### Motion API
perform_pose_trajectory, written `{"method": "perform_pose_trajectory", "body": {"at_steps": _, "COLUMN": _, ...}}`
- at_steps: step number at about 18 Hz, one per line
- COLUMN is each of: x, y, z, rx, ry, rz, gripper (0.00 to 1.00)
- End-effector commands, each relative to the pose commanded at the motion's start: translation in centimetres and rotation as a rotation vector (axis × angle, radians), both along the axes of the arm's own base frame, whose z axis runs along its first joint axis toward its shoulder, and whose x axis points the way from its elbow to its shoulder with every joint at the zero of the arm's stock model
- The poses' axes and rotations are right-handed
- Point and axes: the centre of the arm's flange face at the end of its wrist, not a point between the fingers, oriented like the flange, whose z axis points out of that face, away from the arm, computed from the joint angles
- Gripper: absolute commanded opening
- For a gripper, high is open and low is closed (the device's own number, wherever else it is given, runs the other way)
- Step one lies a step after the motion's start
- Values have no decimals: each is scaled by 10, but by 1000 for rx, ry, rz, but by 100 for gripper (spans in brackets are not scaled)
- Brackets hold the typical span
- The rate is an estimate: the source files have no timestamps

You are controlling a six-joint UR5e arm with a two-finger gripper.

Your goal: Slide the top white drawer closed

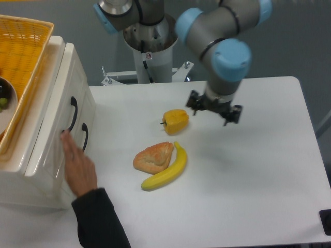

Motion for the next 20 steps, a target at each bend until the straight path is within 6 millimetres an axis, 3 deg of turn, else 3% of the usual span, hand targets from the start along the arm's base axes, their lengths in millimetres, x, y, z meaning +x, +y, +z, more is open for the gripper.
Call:
{"method": "perform_pose_trajectory", "body": {"at_steps": 6, "x": -33, "y": -52, "z": 5, "rx": -19, "ry": 19, "rz": -90, "gripper": 100}}
{"method": "perform_pose_trajectory", "body": {"at_steps": 10, "x": -49, "y": -83, "z": 17, "rx": -6, "ry": 35, "rz": -55, "gripper": 100}}
{"method": "perform_pose_trajectory", "body": {"at_steps": 15, "x": -61, "y": -121, "z": 16, "rx": -1, "ry": 22, "rz": -129, "gripper": 100}}
{"method": "perform_pose_trajectory", "body": {"at_steps": 20, "x": -68, "y": -139, "z": 17, "rx": 3, "ry": 26, "rz": -157, "gripper": 100}}
